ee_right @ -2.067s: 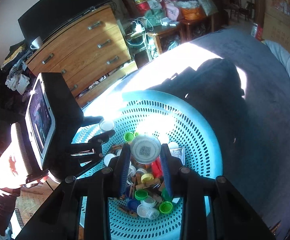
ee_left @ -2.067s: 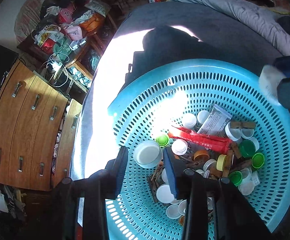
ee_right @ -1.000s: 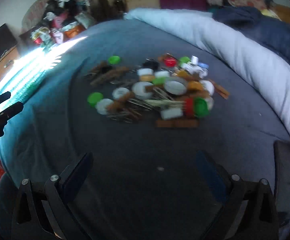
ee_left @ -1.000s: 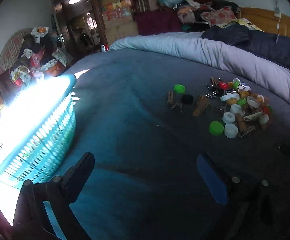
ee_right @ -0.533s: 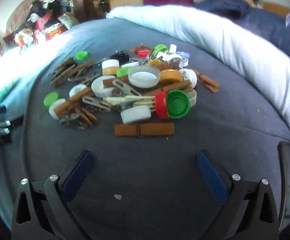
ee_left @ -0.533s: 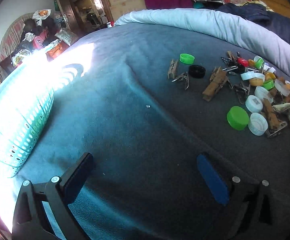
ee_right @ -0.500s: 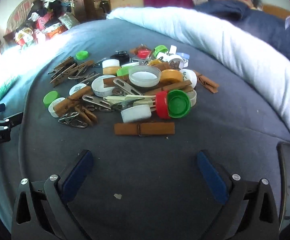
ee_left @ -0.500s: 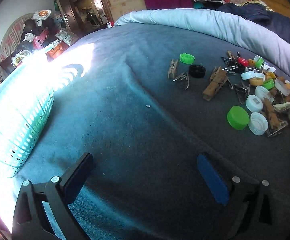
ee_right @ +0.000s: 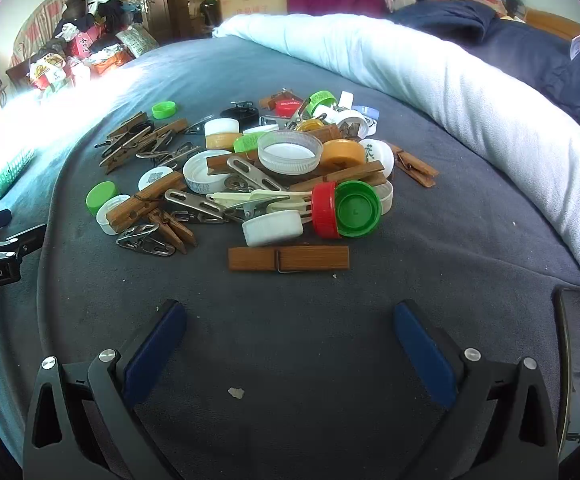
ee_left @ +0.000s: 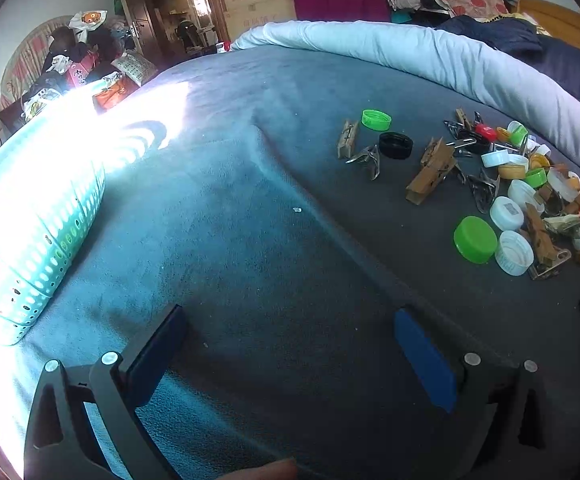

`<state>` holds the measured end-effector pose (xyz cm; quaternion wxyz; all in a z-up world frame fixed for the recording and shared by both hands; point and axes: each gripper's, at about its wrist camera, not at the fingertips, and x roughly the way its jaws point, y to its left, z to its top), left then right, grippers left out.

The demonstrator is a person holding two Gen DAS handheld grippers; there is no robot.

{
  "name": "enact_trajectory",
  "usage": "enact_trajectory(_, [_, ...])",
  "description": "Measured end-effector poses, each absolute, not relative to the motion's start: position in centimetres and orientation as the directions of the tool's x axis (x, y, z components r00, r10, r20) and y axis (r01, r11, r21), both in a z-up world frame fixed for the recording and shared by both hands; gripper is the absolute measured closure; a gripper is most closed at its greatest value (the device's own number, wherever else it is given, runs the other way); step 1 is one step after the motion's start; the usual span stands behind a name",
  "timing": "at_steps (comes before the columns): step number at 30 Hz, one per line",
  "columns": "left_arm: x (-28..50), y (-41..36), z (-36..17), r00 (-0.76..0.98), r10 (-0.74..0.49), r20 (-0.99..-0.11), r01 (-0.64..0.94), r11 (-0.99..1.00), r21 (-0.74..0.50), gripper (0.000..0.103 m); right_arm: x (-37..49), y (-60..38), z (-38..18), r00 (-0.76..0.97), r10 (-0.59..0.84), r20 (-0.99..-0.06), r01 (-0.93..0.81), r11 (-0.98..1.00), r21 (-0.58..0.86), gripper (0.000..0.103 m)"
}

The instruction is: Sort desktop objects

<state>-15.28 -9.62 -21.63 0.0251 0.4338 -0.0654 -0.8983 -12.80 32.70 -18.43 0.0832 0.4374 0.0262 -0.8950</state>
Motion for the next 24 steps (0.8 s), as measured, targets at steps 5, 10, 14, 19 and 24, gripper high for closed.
enact_trajectory(5, [-14.8,-9.6,-21.8,-0.627,-0.106,-0.772,-0.010,-0.989,0.144,0.000,-12.8,32.7,-18.4,-0.603,-0.126,-0.787,0.172,-0.985,0.026,0.000])
enact_trajectory(10, [-15.3,-8.8,-21.9,-0.625,-0.111,-0.773,-0.011,-0.988,0.151,0.000,-12.8,32.7,-18.5,-0.603,-0.127,-0.787,0.172,-0.985,0.027,0.000])
enact_trajectory(14, [-15.5,-8.9,-21.7,-0.626,-0.111,-0.772,-0.012,-0.988,0.152,0.000,-12.8,32.8,-18.5,-0.603,-0.127,-0.788,0.172,-0.985,0.027,0.000])
enact_trajectory(19, [-16.5,-8.9,-21.7,-0.626,-0.109,-0.772,-0.013,-0.989,0.150,0.000,-13.0,32.7,-18.6,-0.603,-0.127,-0.788,0.172,-0.985,0.027,0.000])
enact_trajectory(24, [-16.9,-8.7,-21.7,-0.626,-0.110,-0.772,-0.013,-0.988,0.151,0.000,-12.9,32.7,-18.6,-0.603,-0.127,-0.788,0.172,-0.985,0.027,0.000])
